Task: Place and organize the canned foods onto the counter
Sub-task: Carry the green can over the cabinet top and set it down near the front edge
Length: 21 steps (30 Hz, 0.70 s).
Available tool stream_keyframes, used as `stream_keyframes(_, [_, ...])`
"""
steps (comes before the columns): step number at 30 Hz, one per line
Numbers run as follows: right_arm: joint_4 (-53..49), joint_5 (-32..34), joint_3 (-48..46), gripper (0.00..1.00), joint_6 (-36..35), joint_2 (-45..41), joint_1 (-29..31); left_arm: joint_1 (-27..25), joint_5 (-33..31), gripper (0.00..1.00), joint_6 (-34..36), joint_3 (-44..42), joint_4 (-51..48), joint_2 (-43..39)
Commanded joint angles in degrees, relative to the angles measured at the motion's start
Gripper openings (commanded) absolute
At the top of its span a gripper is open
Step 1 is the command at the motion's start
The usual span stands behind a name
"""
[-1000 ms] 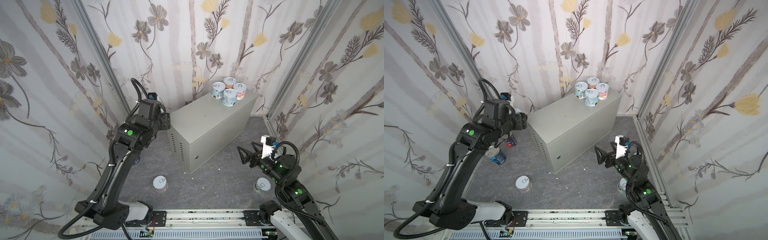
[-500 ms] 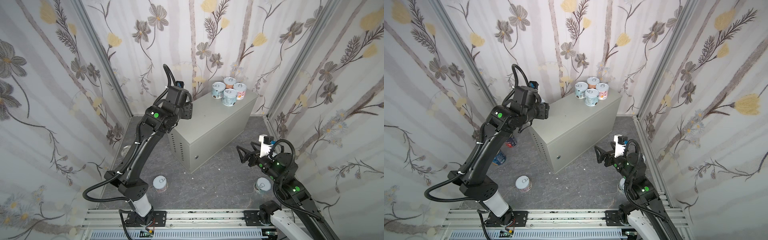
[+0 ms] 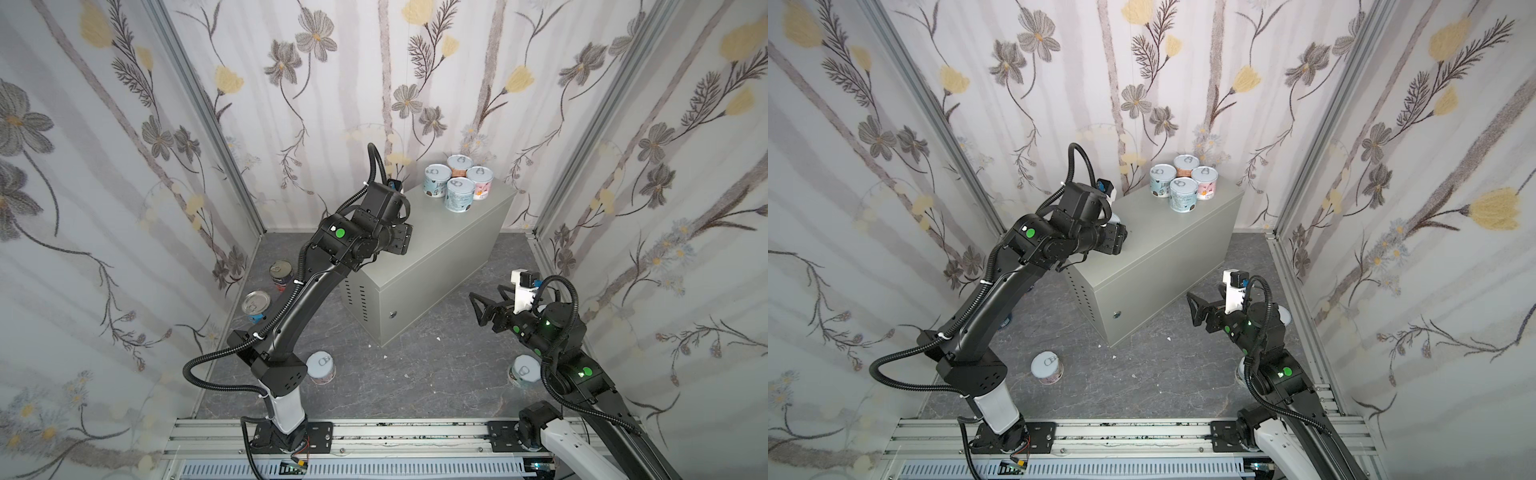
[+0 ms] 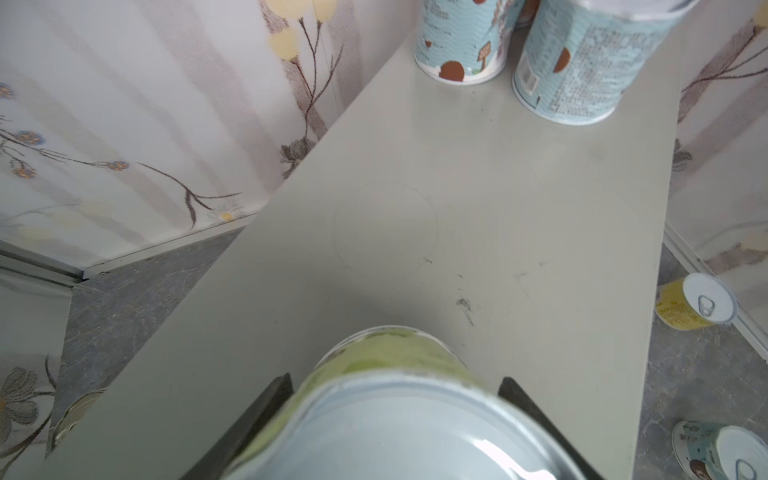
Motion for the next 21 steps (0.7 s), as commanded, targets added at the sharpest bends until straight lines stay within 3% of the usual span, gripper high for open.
stream_keyframes(1, [2.63,-1.26,-0.23,1.00,-0.08,0.27,0.06,-0.47,-0.54,0.53,0.50,-0.99,0.18,-1.79])
stream_keyframes(10, [2.02,-0.71,-0.80,1.00,0.18,-0.52,0.09,-1.30,-1.10,0.58,0.44,-4.18,-0.75,-2.84])
stream_keyframes(21, [2.01,-0.53,-0.85,1.00,0.16,-0.82,0.14,-1.38,-1.86,0.84,2.02,1.18,-0.27,2.40])
